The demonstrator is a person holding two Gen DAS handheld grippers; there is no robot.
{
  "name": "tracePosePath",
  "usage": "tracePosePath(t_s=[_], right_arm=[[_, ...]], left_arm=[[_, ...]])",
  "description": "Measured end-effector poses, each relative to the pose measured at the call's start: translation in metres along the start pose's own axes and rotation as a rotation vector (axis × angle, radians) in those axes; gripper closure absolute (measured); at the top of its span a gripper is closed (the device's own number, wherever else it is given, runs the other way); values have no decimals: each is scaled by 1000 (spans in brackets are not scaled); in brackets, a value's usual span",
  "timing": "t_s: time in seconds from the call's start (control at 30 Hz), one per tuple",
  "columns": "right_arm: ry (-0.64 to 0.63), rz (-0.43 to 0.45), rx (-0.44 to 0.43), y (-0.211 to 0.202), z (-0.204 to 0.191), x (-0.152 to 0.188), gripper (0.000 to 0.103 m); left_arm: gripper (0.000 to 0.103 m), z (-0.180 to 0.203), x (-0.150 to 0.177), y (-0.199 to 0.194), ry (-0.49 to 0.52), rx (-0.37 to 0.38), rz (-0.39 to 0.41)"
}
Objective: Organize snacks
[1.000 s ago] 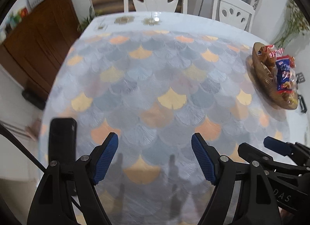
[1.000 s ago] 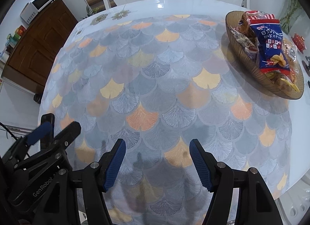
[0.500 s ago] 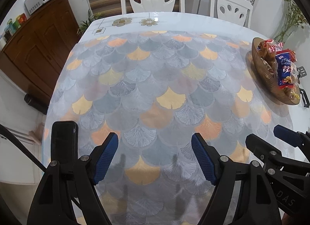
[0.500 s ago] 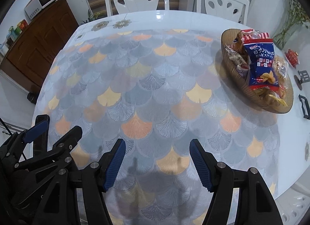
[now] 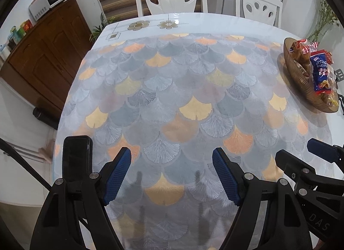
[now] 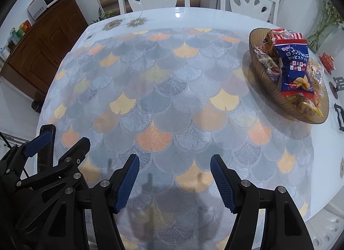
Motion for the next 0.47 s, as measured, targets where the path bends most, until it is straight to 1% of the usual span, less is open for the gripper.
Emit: tracePosePath(t_s=[0.13, 0.27, 0.37, 0.43, 0.47], right_arm=[[-11, 17, 29, -1, 0, -1, 37], [-6, 16, 20, -1, -1, -3, 37], [-16, 15, 22, 0, -2, -3, 37], [-20, 13, 22, 1, -3, -2, 37], [-22, 14, 23, 1, -3, -3, 37]], left_arm=[[26, 1, 0, 0, 4, -2, -2], [26, 0, 1, 2, 4, -5, -7], [26, -4, -1, 2, 11, -34, 7], [26, -8, -4, 1, 27, -72, 25], [26, -9, -5, 1, 27, -69, 25]])
Point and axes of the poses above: each gripper's, at about its wrist camera, not at the fingertips, and y roughly the way its jaws point, z to its right, x to its underside, the point moved 10 cm from there along y, roughly the way its jaws point, and after that the axes turned 12 degrees about x, right-handed, at the moved point
